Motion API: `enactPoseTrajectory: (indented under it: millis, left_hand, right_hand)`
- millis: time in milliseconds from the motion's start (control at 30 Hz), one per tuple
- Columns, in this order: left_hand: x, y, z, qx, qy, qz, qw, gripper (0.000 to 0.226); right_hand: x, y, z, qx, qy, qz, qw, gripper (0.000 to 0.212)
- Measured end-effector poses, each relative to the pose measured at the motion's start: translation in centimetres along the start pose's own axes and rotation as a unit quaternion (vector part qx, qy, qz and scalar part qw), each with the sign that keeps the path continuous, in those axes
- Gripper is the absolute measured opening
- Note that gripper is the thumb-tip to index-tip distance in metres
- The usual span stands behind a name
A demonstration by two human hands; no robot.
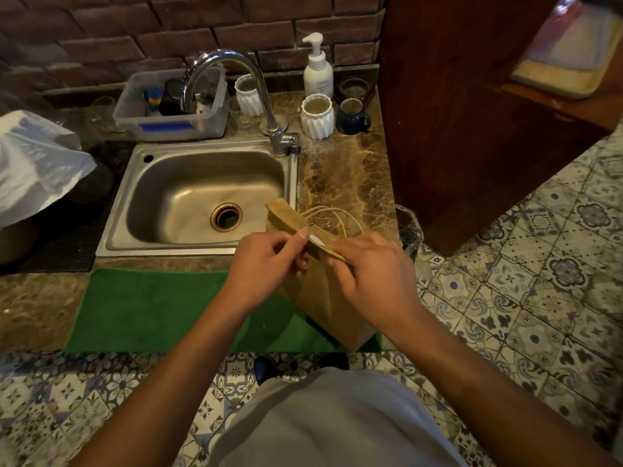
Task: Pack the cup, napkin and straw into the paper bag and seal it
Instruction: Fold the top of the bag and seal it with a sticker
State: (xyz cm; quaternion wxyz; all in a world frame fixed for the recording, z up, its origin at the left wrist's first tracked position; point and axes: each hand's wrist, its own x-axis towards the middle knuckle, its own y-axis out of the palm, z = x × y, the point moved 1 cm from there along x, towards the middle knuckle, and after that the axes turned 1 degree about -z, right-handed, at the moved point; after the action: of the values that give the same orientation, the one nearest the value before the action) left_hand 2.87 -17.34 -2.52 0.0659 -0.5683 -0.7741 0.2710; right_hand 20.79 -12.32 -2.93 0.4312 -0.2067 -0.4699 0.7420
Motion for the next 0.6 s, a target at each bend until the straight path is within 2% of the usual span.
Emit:
enactPoseTrajectory:
  millis: [67, 133, 267, 367, 467, 533, 600]
  left_hand:
    - [-0.3, -0.1, -0.1, -0.046, -0.059, 0.047, 0.996, 0.056]
    - [-0.5, 0.6, 0.0, -0.032, -0.079, 0.080, 0.993, 0.061]
    - [-0.2, 1.9, 0.2, -0.024, -0.090, 0.037, 0.995, 0.049]
    - [0.2, 1.2, 0.4, 0.079, -0.043, 0.054, 0.995, 0.041]
    - [0.4, -0.4, 0.6, 0.164, 0.014, 0.109, 0.980, 0.045]
    - [0.5, -1.5, 0.6, 0.233, 0.053, 0.122, 0.963, 0.043]
    - [0.8, -2.2, 0.1, 0.325, 0.092, 0.135, 0.931, 0.038]
  right_hand:
    - [0.0, 0.4, 0.1, 0.000, 0.005, -0.010, 1.000, 0.025]
    - [-0.4, 0.7, 0.6, 0.007, 0.002, -0.011, 1.000, 0.025]
    - [-1.2, 1.4, 2.3, 0.028, 0.007, 0.023, 0.999, 0.035]
    - [-2.0, 1.6, 3.2, 0.057, -0.014, 0.052, 0.997, 0.045]
    - [-1.6, 0.4, 2.8, 0.093, -0.014, -0.004, 0.996, 0.035]
    - [-0.2, -0.5, 2.2, 0.059, -0.039, -0.032, 0.997, 0.036]
    - [1.4, -1.2, 1.6, -0.008, -0.090, -0.009, 0.996, 0.048]
